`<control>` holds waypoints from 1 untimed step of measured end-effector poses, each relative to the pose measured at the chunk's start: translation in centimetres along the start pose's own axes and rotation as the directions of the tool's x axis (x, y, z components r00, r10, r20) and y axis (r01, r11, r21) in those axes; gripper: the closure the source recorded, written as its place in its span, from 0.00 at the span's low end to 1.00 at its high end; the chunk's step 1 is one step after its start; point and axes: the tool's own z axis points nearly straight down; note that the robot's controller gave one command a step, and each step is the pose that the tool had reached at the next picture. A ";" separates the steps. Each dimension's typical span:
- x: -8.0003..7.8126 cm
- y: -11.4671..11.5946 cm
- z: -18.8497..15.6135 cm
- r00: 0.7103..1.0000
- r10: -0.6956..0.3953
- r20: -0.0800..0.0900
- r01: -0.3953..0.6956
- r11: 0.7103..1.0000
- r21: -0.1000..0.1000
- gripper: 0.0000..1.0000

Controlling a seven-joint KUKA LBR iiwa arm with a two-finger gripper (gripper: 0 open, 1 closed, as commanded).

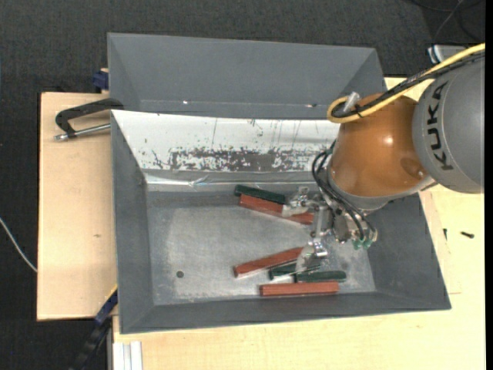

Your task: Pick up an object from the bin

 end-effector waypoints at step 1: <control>0.3 -1.2 2.9 1.000 -0.031 -0.005 0.031 1.000 0.000 0.00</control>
Offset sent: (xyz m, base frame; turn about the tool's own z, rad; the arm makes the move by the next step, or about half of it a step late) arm 0.0104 0.0018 -0.0113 0.0405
